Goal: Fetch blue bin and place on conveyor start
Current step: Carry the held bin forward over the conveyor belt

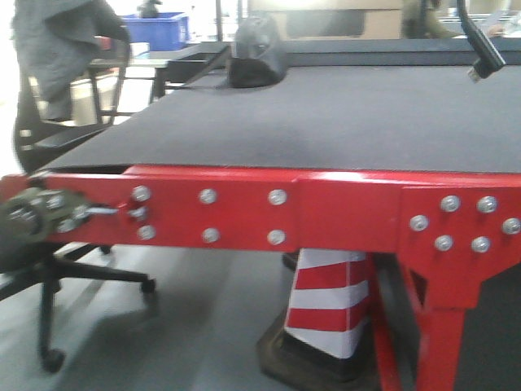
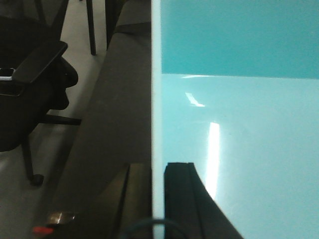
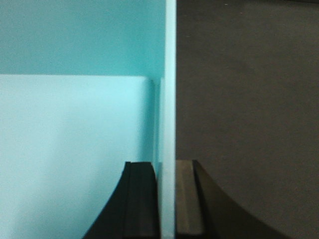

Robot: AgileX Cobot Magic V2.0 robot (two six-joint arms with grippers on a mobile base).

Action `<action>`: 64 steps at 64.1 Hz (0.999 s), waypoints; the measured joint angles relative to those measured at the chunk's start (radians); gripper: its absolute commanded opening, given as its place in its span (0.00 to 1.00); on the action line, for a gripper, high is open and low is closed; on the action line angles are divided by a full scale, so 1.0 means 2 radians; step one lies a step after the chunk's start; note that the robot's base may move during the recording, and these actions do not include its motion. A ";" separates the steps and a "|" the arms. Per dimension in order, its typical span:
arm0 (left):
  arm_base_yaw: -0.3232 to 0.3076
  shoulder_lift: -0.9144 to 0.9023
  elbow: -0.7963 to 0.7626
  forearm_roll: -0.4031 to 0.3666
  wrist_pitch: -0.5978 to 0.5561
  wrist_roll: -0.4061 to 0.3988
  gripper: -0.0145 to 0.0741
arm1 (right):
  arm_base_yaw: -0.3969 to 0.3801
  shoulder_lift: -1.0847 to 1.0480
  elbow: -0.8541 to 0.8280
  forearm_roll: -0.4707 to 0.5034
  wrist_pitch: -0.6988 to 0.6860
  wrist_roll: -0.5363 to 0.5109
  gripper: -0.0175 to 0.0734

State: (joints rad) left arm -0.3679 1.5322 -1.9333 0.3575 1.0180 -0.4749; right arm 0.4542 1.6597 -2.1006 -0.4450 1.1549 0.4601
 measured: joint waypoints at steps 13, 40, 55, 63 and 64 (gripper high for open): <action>0.000 0.000 0.000 0.000 0.000 0.000 0.04 | 0.000 0.000 0.000 0.000 0.000 0.000 0.01; 0.000 0.000 0.000 0.000 0.000 0.000 0.04 | 0.000 0.000 0.000 0.000 0.000 0.000 0.01; 0.000 0.000 0.000 0.000 0.000 0.000 0.04 | 0.000 0.000 0.000 0.006 0.003 0.000 0.01; 0.000 0.000 0.000 0.001 0.000 0.000 0.04 | 0.000 0.000 0.000 0.014 0.014 0.000 0.01; 0.000 0.000 0.000 0.001 0.000 0.000 0.04 | 0.000 0.000 0.000 0.015 0.015 0.000 0.01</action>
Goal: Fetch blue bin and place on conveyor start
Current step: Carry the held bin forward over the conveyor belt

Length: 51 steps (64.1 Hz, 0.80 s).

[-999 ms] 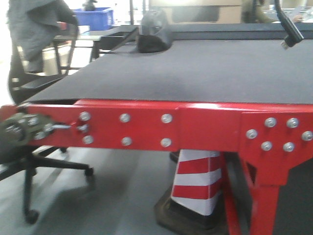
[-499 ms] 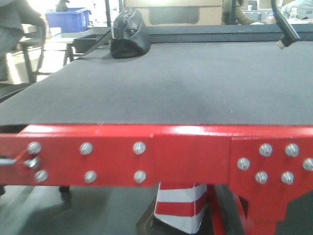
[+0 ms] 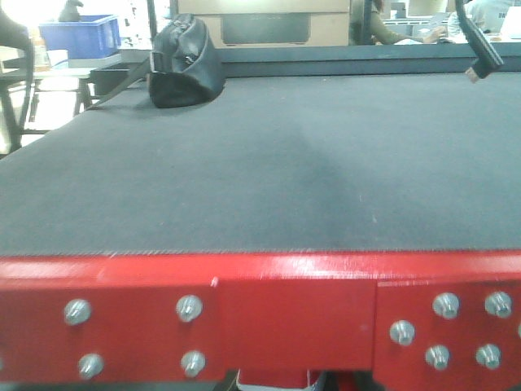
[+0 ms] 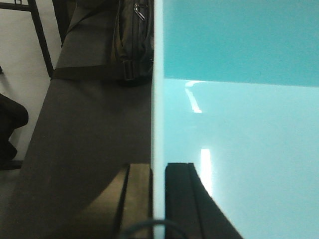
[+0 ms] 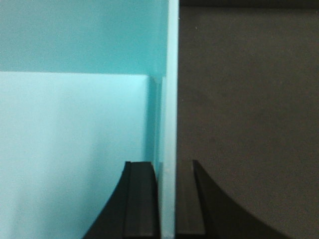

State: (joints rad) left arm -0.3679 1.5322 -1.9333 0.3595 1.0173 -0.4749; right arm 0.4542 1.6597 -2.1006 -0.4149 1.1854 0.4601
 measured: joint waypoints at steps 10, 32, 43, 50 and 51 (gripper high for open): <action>0.000 0.000 0.000 0.000 0.000 0.000 0.04 | 0.000 0.000 0.000 0.001 0.002 0.000 0.01; 0.000 0.000 0.000 0.000 0.000 0.000 0.04 | 0.000 0.000 0.000 0.002 0.002 0.000 0.01; 0.000 0.000 0.000 0.000 0.000 0.000 0.04 | 0.000 0.000 0.000 0.002 0.002 0.000 0.01; 0.000 0.000 0.000 0.000 0.000 0.000 0.04 | 0.000 0.000 0.000 0.002 0.002 0.000 0.01; 0.000 0.000 0.000 0.000 0.000 0.000 0.04 | 0.000 0.000 0.000 0.002 0.002 0.000 0.01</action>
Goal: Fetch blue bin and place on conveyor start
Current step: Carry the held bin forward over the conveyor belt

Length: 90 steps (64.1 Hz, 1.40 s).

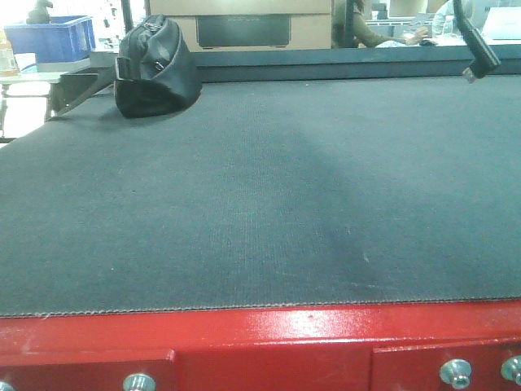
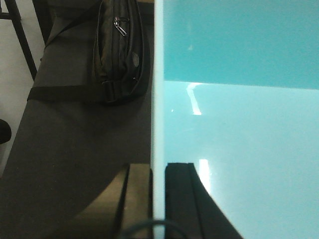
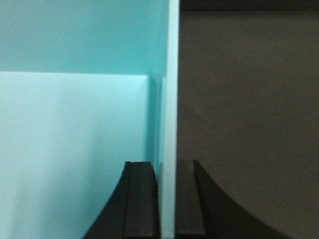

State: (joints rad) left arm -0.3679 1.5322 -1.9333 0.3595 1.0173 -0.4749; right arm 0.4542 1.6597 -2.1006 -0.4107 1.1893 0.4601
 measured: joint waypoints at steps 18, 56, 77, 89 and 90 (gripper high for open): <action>0.000 0.000 0.000 0.001 0.000 0.000 0.04 | 0.000 0.000 0.000 0.000 -0.006 0.000 0.01; 0.000 0.000 0.000 0.007 0.000 0.000 0.04 | 0.000 0.000 0.000 -0.002 -0.026 0.000 0.01; 0.000 0.001 0.000 -0.001 -0.001 0.000 0.04 | -0.001 0.000 0.000 -0.001 -0.017 0.002 0.01; 0.000 0.018 0.020 -0.003 -0.016 -0.017 0.04 | -0.009 0.013 0.031 0.002 -0.021 0.012 0.01; 0.000 0.021 0.024 -0.002 -0.020 -0.018 0.04 | -0.010 0.015 0.037 0.002 -0.024 0.014 0.01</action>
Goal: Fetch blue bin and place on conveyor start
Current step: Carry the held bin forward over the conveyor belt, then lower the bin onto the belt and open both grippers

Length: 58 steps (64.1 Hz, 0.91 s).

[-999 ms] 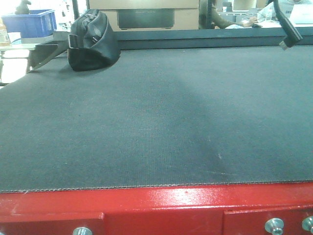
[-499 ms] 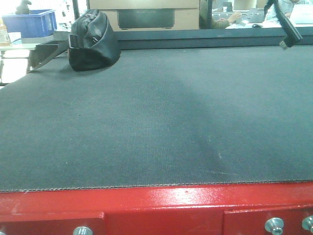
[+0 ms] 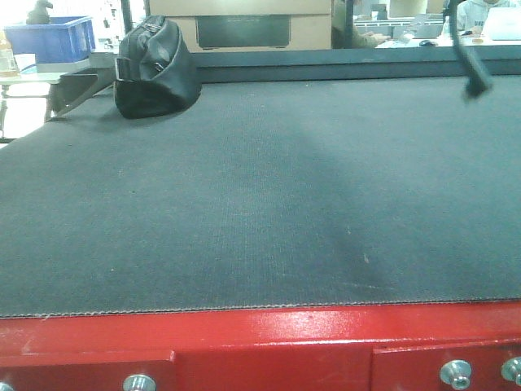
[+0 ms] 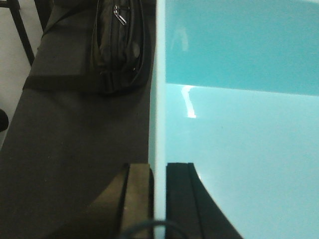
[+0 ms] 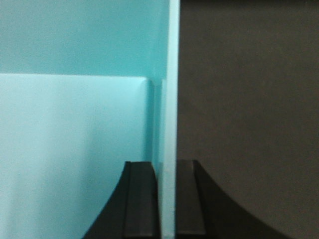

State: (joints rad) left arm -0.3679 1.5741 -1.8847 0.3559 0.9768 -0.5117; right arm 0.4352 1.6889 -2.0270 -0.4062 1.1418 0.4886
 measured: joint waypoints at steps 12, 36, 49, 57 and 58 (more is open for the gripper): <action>0.004 0.017 0.084 0.008 -0.049 -0.031 0.04 | -0.023 0.010 0.110 0.018 -0.091 0.027 0.01; 0.013 0.043 0.260 0.003 -0.185 -0.057 0.04 | -0.037 0.039 0.276 0.031 -0.211 0.044 0.01; 0.016 0.079 0.268 0.004 -0.195 -0.058 0.04 | -0.039 0.068 0.287 0.035 -0.229 0.047 0.01; 0.017 0.091 0.269 0.003 -0.201 -0.058 0.04 | -0.041 0.076 0.287 0.035 -0.234 0.047 0.01; 0.017 0.092 0.269 0.003 -0.202 -0.058 0.05 | -0.041 0.077 0.287 0.035 -0.235 0.047 0.02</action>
State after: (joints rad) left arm -0.3333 1.7574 -1.3466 0.3614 0.5738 -0.6282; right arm 0.3529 1.8433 -1.4537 -0.3364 0.6719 0.5831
